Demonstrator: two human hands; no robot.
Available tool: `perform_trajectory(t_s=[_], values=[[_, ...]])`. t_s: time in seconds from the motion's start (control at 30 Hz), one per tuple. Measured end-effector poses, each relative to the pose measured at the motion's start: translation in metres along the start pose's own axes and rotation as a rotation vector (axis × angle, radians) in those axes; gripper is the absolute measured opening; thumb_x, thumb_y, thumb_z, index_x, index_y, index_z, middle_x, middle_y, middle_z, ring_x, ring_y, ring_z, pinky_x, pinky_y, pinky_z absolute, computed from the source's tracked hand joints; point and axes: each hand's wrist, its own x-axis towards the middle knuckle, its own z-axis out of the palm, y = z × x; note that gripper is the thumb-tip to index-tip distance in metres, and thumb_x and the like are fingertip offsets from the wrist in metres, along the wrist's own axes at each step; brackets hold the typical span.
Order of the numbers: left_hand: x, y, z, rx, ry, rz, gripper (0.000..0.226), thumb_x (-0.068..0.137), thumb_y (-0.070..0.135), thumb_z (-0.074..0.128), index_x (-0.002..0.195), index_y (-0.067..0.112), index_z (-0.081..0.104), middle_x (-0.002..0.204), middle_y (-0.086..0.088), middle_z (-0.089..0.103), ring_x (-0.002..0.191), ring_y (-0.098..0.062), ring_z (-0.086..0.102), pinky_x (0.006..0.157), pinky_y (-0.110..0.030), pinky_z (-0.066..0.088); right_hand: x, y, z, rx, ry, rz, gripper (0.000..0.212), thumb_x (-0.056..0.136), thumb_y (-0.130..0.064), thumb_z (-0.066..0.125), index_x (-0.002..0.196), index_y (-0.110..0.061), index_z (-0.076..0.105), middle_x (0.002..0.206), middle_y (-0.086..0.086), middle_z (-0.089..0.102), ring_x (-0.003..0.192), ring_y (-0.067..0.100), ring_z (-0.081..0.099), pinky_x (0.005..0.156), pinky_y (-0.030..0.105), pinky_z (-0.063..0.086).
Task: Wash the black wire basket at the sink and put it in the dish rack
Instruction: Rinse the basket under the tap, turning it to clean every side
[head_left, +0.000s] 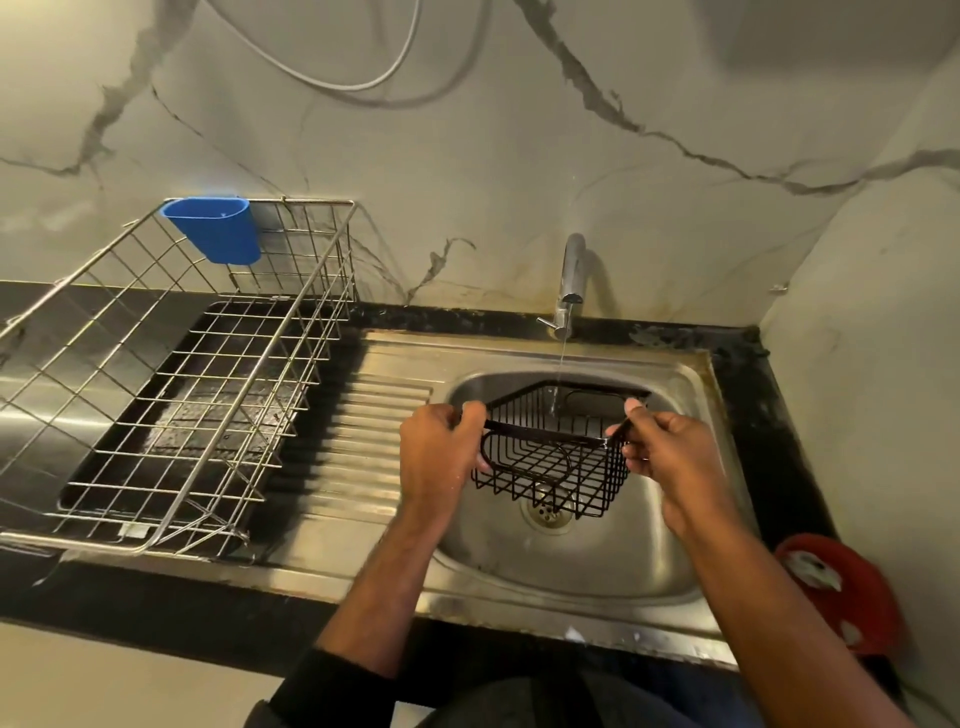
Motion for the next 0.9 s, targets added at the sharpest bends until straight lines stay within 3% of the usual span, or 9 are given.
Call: perform_trajectory(t_s=[0.13, 0.3, 0.57, 0.73, 0.9], values=[[-0.003, -0.001, -0.002, 0.009, 0.004, 0.010, 0.039, 0.095, 0.019, 0.058, 0.057, 0.011, 0.060, 0.043, -0.005, 0.059, 0.032, -0.005, 0.054, 0.037, -0.019, 0.041, -0.006, -0.002, 0.000, 0.015, 0.007, -0.019, 0.026, 0.096, -0.030, 0.063, 0.089, -0.007, 0.072, 0.081, 0.010, 0.077, 0.058, 0.007, 0.057, 0.061, 0.025, 0.050], [-0.006, -0.007, 0.001, 0.004, -0.064, 0.020, 0.035, 0.095, 0.017, 0.060, 0.060, 0.010, 0.061, 0.046, -0.003, 0.061, 0.033, -0.004, 0.054, 0.038, -0.017, 0.043, -0.008, -0.005, -0.003, 0.029, 0.068, -0.092, 0.016, 0.096, -0.024, 0.063, 0.088, -0.013, 0.072, 0.075, 0.006, 0.076, 0.060, 0.005, 0.057, 0.060, 0.021, 0.047], [-0.006, -0.013, -0.001, 0.024, -0.162, 0.003, 0.038, 0.094, 0.019, 0.062, 0.057, 0.013, 0.062, 0.041, 0.002, 0.056, 0.032, -0.008, 0.050, 0.040, -0.021, 0.043, -0.002, 0.003, -0.007, -0.027, 0.076, -0.145, 0.018, 0.096, -0.020, 0.062, 0.094, -0.006, 0.073, 0.066, 0.005, 0.072, 0.058, -0.002, 0.062, 0.063, 0.020, 0.044], [-0.007, -0.019, -0.001, -0.212, -0.239, -0.231, 0.048, 0.095, 0.048, 0.062, 0.072, 0.005, 0.064, 0.051, -0.006, 0.059, 0.039, -0.015, 0.049, 0.040, -0.021, 0.038, 0.001, 0.008, -0.009, -0.039, 0.012, -0.135, 0.024, 0.098, -0.024, 0.059, 0.116, -0.012, 0.069, 0.067, 0.000, 0.072, 0.073, 0.005, 0.068, 0.072, 0.022, 0.046], [-0.004, -0.031, 0.004, -0.060, -0.165, -0.189, 0.080, 0.079, 0.075, 0.060, 0.076, -0.005, 0.066, 0.060, -0.013, 0.064, 0.053, -0.030, 0.057, 0.061, -0.036, 0.053, 0.000, 0.011, -0.009, -0.098, -0.025, -0.147, 0.026, 0.099, -0.025, 0.057, 0.122, -0.015, 0.066, 0.068, 0.001, 0.071, 0.067, -0.003, 0.066, 0.074, 0.022, 0.045]])
